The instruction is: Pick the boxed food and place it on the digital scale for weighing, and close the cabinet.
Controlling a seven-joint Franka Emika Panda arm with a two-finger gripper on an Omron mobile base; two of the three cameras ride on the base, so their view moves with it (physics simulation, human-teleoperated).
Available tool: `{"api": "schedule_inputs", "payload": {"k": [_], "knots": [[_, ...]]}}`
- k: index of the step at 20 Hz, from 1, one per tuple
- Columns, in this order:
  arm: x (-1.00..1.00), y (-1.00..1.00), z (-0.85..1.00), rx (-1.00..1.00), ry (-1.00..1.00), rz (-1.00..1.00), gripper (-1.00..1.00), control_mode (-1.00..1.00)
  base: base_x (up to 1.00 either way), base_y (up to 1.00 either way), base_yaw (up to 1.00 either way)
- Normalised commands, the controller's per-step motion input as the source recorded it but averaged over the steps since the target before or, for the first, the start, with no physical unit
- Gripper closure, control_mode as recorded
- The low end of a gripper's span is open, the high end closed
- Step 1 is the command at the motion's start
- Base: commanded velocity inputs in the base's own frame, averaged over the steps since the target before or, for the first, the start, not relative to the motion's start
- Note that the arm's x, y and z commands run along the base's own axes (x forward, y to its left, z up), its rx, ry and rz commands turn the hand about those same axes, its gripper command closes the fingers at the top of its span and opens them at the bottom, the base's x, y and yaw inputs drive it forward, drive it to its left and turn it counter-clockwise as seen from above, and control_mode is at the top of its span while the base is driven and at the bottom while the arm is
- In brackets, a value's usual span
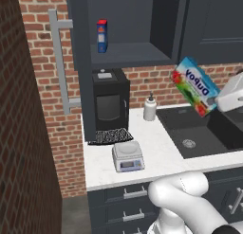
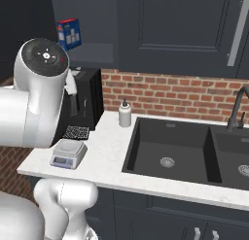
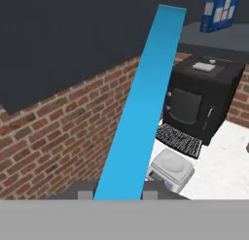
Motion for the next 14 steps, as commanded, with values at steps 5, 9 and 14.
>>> {"api": "schedule_inputs", "payload": {"k": [5,9,14], "knots": [[0.04,-0.11,-0.68,-0.28,0.14,0.35,1.0,-1.0,0.0,0.0,0.0],[0.26,0.0,-0.83,-0.31,0.16,0.36,1.0,-1.0,0.0,0.0,0.0],[0.18,0.0,-0.74,-0.27,0.02,0.34,1.0,-1.0,0.0,0.0,0.0]]}}
